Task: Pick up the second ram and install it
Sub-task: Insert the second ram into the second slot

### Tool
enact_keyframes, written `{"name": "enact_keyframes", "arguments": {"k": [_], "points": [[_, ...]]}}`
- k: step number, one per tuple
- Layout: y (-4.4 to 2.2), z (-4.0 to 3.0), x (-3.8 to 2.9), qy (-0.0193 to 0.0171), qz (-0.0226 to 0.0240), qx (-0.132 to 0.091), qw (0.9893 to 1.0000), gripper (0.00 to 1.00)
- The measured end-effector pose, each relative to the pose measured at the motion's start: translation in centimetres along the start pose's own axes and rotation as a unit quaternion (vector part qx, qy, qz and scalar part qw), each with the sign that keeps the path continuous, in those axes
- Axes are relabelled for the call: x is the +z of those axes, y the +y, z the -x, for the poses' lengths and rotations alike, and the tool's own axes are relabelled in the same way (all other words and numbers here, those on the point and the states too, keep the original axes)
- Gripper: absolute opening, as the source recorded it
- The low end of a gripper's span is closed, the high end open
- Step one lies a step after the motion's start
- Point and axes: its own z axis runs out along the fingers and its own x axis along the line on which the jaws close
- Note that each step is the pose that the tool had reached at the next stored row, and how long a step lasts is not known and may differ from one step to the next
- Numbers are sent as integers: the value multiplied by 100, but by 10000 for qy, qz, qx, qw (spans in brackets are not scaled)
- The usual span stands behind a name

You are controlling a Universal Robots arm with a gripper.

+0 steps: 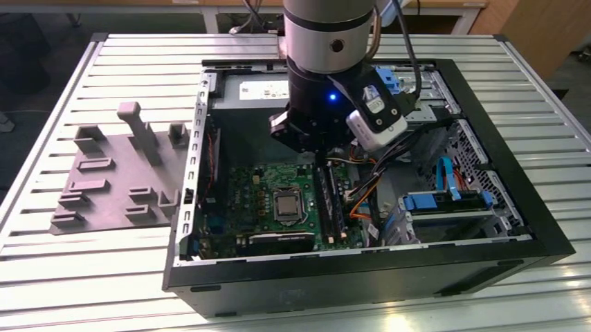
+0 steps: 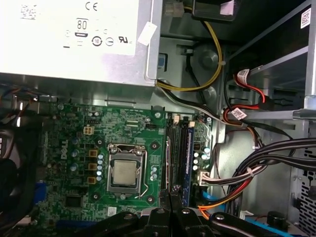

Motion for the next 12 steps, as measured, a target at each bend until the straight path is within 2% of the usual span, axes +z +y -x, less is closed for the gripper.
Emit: {"name": "enact_keyframes", "arguments": {"k": [6, 12], "points": [[13, 59, 31, 16, -8, -1, 10000, 12], [25, 72, 78, 18, -7, 0, 10000, 12]]}}
